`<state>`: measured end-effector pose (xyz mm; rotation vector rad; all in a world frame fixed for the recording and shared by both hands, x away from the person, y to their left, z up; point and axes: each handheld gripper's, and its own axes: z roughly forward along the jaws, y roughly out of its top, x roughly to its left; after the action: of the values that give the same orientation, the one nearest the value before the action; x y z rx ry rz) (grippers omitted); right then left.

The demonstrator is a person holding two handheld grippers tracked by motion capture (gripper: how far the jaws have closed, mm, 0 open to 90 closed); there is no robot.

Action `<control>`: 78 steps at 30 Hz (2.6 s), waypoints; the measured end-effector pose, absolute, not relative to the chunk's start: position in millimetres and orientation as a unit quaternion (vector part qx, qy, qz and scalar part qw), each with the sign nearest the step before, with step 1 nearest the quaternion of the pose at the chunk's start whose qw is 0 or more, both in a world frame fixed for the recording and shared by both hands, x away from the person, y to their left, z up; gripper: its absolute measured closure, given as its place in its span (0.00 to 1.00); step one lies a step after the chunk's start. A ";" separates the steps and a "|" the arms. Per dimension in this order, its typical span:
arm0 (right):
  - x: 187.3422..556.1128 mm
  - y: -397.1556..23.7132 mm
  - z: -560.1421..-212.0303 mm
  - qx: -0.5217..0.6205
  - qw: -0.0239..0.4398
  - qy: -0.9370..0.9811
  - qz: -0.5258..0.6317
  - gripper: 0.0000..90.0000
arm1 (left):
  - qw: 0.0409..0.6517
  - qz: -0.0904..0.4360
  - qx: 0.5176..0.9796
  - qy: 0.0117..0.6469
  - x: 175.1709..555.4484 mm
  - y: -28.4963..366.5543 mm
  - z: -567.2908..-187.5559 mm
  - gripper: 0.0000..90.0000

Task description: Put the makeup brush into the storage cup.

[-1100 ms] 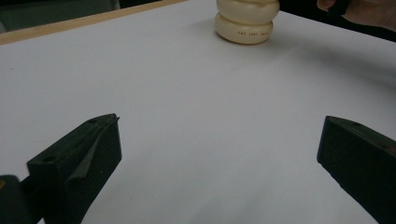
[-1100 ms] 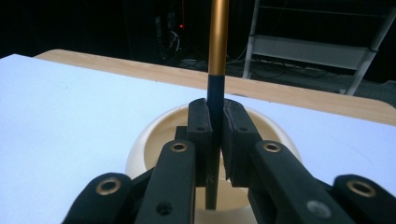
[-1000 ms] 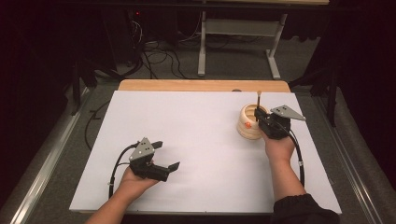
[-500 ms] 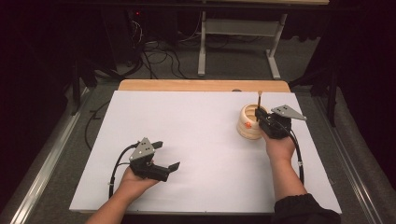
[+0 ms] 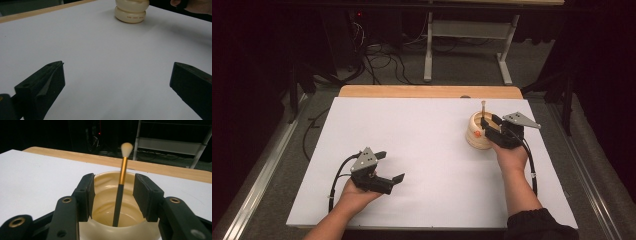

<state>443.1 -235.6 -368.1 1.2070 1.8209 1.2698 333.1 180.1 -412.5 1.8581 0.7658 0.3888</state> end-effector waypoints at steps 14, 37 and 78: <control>437.2 -231.7 -364.4 0.442 0.291 0.702 0.476 0.54 | 0.522 0.163 0.774 0.320 333.9 181.4 -411.9 0.01; 411.1 -223.5 -359.7 0.415 0.286 0.713 0.487 0.09 | 0.520 0.163 0.772 0.326 333.5 182.3 -411.9 0.01; 329.3 -258.5 -392.4 0.393 0.284 0.710 0.511 0.01 | 0.519 0.161 0.769 0.338 322.7 184.7 -411.5 0.01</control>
<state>329.3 -258.5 -392.4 1.0528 1.8999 1.3672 322.7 184.7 -411.5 1.8439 0.8107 0.3850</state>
